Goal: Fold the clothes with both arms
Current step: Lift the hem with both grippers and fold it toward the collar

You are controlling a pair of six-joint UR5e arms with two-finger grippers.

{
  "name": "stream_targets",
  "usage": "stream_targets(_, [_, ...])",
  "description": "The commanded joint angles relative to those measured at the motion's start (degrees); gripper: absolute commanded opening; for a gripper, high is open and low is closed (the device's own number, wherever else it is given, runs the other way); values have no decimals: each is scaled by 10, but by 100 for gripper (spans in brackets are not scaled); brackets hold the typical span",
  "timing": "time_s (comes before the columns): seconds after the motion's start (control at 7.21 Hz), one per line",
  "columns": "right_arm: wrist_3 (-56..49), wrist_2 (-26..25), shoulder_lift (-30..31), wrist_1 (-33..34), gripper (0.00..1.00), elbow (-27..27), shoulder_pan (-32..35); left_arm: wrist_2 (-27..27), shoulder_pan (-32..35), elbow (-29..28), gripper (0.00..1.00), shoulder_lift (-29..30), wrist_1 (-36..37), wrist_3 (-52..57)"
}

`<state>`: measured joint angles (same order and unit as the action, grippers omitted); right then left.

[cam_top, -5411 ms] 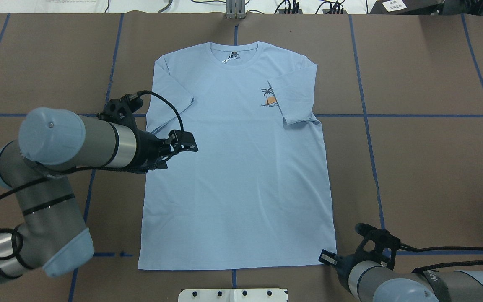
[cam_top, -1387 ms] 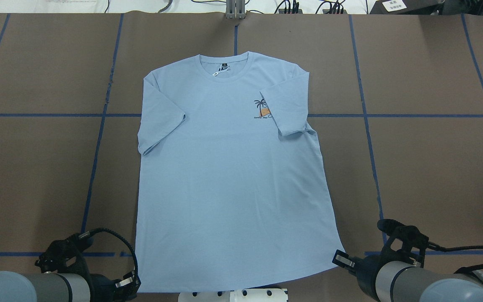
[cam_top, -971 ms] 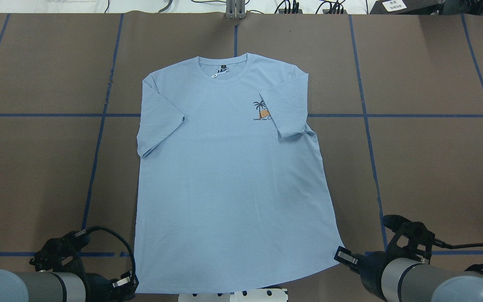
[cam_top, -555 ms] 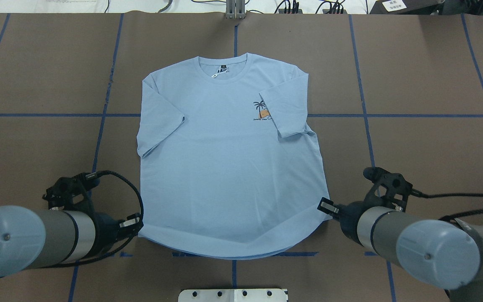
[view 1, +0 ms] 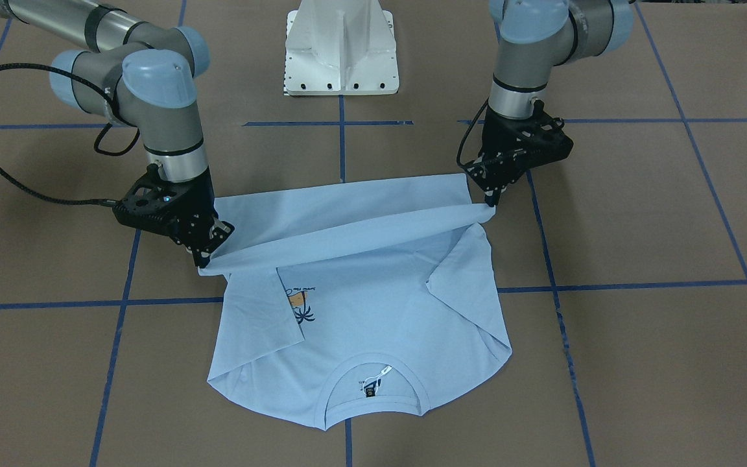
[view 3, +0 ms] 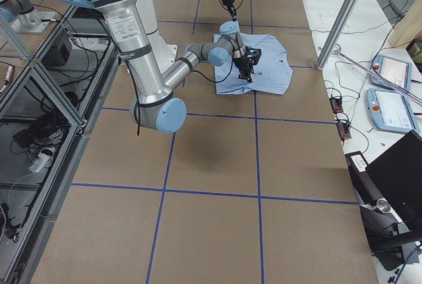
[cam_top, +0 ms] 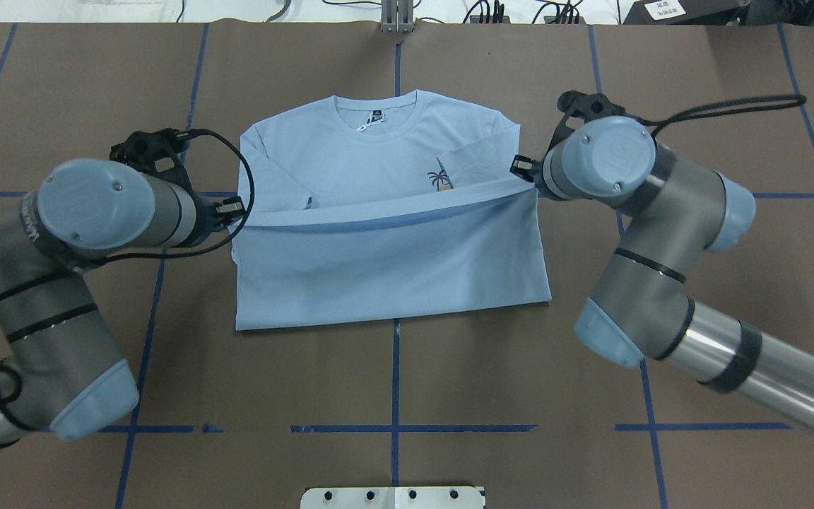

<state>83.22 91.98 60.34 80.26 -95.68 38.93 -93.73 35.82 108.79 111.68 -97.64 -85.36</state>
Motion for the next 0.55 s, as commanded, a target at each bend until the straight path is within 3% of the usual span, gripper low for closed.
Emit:
stream_targets(0.0, [-16, 9, -100, -1, 0, 126, 32, 1, 47, -116, 0, 39, -106, 4])
stream_targets(0.28, [-17, 8, -142, -87, 0, 238, 42, 49, 64, -167, 0, 63, -141, 7])
stream_targets(0.42, [-19, 9, -145, -100, 0, 255, 50, 51, 71, -175, 0, 70, -142, 26])
